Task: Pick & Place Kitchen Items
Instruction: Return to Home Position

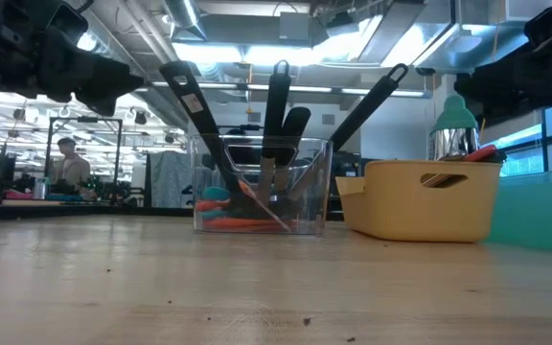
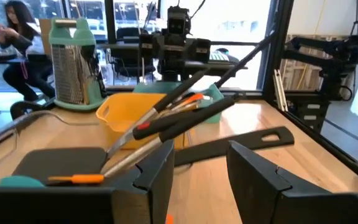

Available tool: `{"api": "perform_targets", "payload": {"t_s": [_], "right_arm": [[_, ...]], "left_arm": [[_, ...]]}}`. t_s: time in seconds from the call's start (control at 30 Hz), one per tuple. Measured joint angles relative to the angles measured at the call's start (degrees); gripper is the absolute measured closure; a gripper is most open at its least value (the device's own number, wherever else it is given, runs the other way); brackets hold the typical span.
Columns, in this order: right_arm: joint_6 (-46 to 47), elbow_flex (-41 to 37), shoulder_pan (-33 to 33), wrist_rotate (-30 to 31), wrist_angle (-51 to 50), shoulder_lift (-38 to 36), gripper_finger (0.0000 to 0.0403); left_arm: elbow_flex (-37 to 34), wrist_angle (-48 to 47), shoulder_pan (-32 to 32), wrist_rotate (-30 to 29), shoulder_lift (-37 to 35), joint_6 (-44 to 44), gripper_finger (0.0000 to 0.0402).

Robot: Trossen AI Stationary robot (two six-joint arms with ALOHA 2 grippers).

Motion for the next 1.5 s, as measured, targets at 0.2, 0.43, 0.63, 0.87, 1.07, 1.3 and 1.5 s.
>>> {"api": "perform_targets", "payload": {"t_s": [0.2,0.43,0.63,0.87,1.07,1.3,1.5], "right_arm": [[-0.02,0.0,0.0,-0.01,0.0,0.0,0.0186],[-0.02,0.0,0.0,-0.02,0.0,0.0,0.0186],[-0.01,0.0,0.0,-0.02,0.0,0.0,0.0186],[0.0,0.0,-0.02,-0.04,0.0,0.02,0.0186],[0.0,0.0,0.0,-0.04,0.0,0.02,0.0186],[-0.02,0.0,-0.01,-0.18,0.0,0.02,0.0186],[-0.01,0.0,0.0,-0.18,0.0,0.02,0.0186]], "left_arm": [[0.0,-7.78,0.13,0.3,-5.37,-1.1,0.026],[0.0,-13.4,0.13,2.17,-12.86,-1.3,0.026],[0.0,-21.73,0.13,2.4,-19.97,-1.17,0.026],[0.0,-25.71,0.13,2.53,-27.49,-0.3,0.026],[0.0,-25.73,0.15,2.65,-27.38,0.22,0.026],[0.0,-25.75,0.15,2.74,-27.54,0.3,0.026],[0.0,-25.8,0.14,3.02,-27.55,0.25,0.0261]]}}
